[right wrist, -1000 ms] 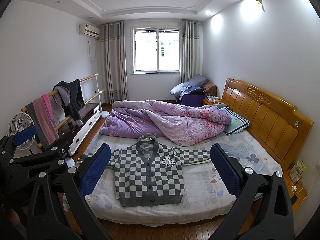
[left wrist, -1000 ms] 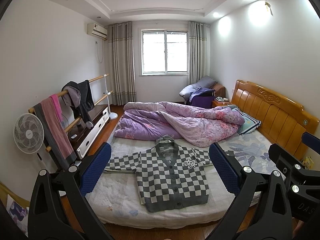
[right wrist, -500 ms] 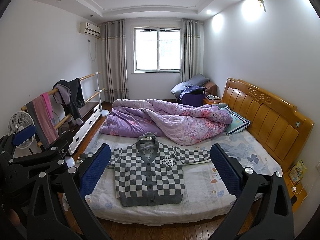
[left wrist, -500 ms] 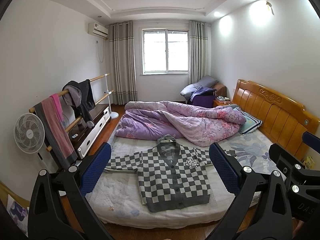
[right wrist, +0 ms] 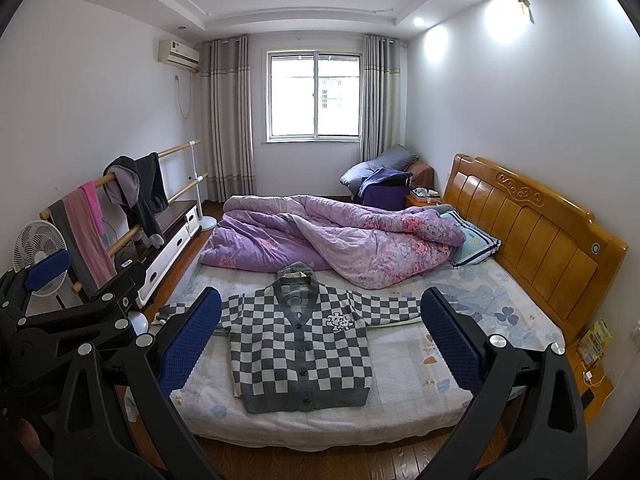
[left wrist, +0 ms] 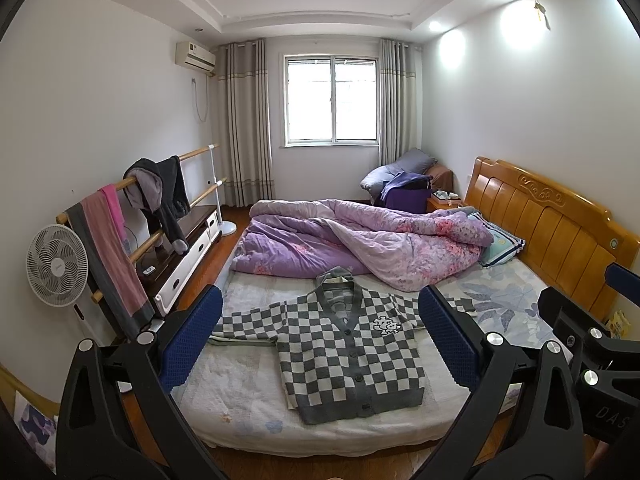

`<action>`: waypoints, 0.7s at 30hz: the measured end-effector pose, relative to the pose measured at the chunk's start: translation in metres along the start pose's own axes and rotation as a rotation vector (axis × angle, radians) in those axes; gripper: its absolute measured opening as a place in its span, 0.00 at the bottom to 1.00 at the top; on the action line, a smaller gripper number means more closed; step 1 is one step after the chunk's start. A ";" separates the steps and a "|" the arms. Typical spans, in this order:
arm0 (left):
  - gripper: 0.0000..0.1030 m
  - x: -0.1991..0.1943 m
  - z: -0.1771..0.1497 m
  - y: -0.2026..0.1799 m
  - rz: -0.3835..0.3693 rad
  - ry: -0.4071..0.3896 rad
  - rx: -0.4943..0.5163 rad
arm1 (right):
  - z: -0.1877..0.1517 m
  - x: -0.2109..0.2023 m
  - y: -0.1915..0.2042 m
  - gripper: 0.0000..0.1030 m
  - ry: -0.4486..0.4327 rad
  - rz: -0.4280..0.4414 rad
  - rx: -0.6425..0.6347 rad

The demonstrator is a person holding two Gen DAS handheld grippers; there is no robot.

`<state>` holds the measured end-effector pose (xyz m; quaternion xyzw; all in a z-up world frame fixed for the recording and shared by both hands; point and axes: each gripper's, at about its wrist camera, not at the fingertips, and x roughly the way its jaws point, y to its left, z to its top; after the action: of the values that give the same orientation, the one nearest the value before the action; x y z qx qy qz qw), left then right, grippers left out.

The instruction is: Fold large clothes

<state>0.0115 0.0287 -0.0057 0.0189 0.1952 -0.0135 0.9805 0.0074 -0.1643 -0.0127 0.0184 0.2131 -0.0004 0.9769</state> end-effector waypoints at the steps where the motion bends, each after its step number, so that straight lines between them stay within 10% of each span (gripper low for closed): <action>1: 0.95 0.003 -0.001 0.003 0.000 0.002 -0.001 | 0.000 0.000 0.000 0.93 0.001 0.000 0.000; 21: 0.95 0.019 -0.009 0.023 -0.010 0.020 0.000 | -0.002 0.020 0.026 0.93 0.024 -0.022 -0.002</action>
<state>0.0264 0.0521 -0.0210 0.0182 0.2051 -0.0180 0.9784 0.0255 -0.1378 -0.0220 0.0149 0.2251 -0.0109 0.9742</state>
